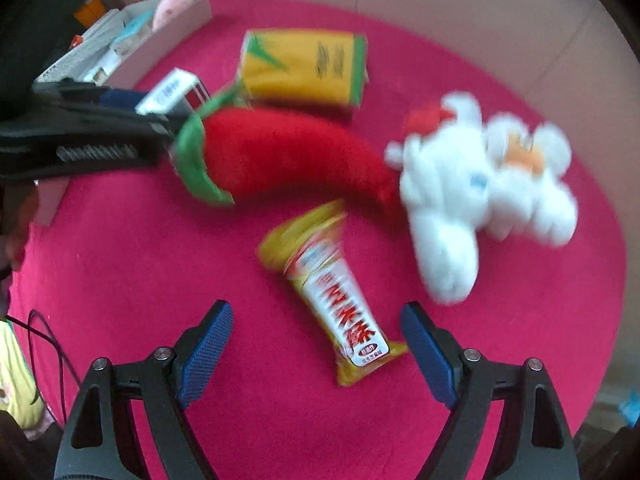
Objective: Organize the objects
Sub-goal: 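Grasp the white barcode box with the left tool while the right grasps the yellow snack bar, then carry the barcode box and yellow snack bar over the tray with both tools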
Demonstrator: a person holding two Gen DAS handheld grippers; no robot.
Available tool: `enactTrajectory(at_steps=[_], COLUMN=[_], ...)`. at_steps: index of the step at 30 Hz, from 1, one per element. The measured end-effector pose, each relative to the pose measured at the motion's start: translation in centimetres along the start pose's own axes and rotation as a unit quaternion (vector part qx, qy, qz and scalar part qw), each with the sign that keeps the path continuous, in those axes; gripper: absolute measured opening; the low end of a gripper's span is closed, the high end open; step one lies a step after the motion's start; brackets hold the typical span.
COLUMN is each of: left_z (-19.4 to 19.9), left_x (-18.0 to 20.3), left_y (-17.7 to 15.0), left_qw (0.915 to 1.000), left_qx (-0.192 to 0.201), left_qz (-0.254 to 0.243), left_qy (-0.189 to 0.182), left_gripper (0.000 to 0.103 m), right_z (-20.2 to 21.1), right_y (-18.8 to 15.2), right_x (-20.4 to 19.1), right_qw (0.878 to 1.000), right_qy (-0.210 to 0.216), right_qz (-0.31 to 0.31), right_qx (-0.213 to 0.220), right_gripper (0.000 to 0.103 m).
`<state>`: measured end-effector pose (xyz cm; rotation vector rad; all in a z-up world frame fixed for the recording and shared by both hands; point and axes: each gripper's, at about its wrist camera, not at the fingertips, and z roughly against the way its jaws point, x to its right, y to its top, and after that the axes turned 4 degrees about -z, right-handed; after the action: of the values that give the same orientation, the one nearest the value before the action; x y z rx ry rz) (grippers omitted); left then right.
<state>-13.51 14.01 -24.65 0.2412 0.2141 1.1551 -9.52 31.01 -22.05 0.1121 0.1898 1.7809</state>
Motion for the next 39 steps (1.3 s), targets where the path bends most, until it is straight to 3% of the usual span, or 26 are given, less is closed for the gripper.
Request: enactTrajectory(at_steps=[4, 12, 15, 17, 24, 29, 31, 36, 39], left_z=[0.5, 0.5, 0.8, 1.0, 3.1, 6.9, 8.5, 13.5, 14.9], left_x=[1.0, 0.6, 0.9, 0.8, 0.0, 0.3, 2.7, 1.9, 1.7], left_y=[-0.6, -1.0, -1.4, -1.9, -3.6, -5.3, -6.6, -8.1, -6.2], left_qw=[0.9997, 1.0, 0.9999, 0.9998, 0.9989, 0.997, 0.9961, 0.9945, 0.9923], left_qx=[0.01, 0.009, 0.014, 0.019, 0.031, 0.056, 0.066, 0.1, 0.124], left_qz=[-0.017, 0.002, -0.002, 0.0, 0.021, 0.03, 0.033, 0.019, -0.004], left_qy=[0.012, 0.003, 0.003, -0.002, -0.027, -0.044, -0.047, -0.024, 0.002], left_gripper=[0.037, 0.036, 0.031, 0.031, 0.031, 0.031, 0.031, 0.031, 0.031], right_z=[0.2, -0.1, 0.5, 0.9, 2.5, 5.7, 7.3, 11.7, 14.4], right_y=[-0.8, 0.8, 0.9, 0.9, -0.3, -1.5, -1.9, -2.7, -3.1], right_x=[-0.4, 0.1, 0.7, 1.4, 2.2, 1.9, 1.8, 1.3, 0.4], right_qw=[1.0, 1.0, 1.0, 1.0, 0.998, 0.991, 0.986, 0.973, 0.964], right_qy=[-0.011, -0.008, -0.008, -0.004, 0.001, 0.033, 0.048, 0.065, 0.066], right_qz=[0.018, 0.006, 0.0, -0.016, -0.059, -0.113, -0.134, -0.182, -0.204], right_qx=[0.01, 0.014, 0.025, 0.023, 0.027, 0.063, 0.081, 0.128, 0.16], right_gripper=[0.088, 0.087, 0.06, 0.022, 0.022, 0.022, 0.022, 0.022, 0.022])
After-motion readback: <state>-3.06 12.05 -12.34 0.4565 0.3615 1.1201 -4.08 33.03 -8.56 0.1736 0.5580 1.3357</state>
